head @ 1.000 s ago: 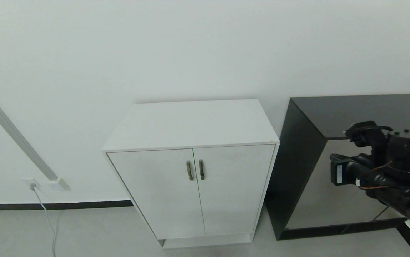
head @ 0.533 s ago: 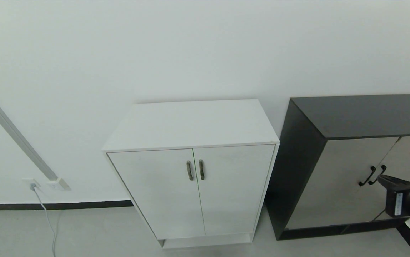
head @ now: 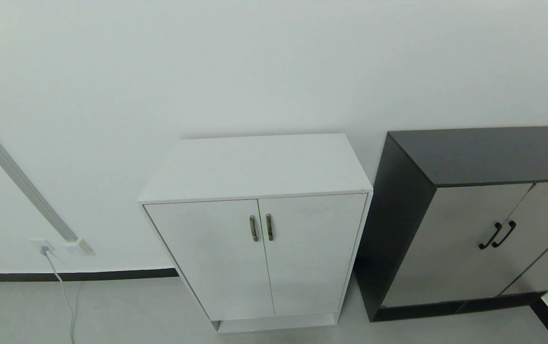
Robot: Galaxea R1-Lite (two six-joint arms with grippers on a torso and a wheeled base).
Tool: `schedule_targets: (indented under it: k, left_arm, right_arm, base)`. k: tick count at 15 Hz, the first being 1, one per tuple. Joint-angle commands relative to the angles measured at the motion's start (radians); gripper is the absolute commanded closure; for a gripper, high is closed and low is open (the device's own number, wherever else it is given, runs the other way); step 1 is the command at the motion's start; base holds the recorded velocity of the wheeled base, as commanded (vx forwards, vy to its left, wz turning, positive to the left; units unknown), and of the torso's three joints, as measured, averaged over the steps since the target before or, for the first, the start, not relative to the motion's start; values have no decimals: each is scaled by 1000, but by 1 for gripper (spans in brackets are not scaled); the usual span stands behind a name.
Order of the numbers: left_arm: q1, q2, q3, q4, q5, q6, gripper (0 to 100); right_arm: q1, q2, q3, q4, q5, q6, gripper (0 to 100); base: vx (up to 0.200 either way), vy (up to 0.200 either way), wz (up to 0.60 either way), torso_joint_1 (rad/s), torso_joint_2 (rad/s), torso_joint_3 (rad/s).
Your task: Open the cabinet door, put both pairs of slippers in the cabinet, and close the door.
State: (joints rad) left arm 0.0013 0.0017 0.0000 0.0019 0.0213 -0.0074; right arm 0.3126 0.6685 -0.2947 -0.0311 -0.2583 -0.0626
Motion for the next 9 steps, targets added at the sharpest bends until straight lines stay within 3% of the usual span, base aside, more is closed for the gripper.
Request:
schedule_targets:
  k: [1, 9]
  left_arm:
    - [0, 0, 0, 0, 0, 0, 100]
    - [0, 0, 0, 0, 0, 0, 100]
  right_arm:
    - [2, -204, 34, 94, 53, 0, 100]
    - [5, -303, 210, 105, 229, 0, 100]
  base:
    - [0, 0, 0, 0, 0, 0]
    - [0, 0, 0, 0, 0, 0]
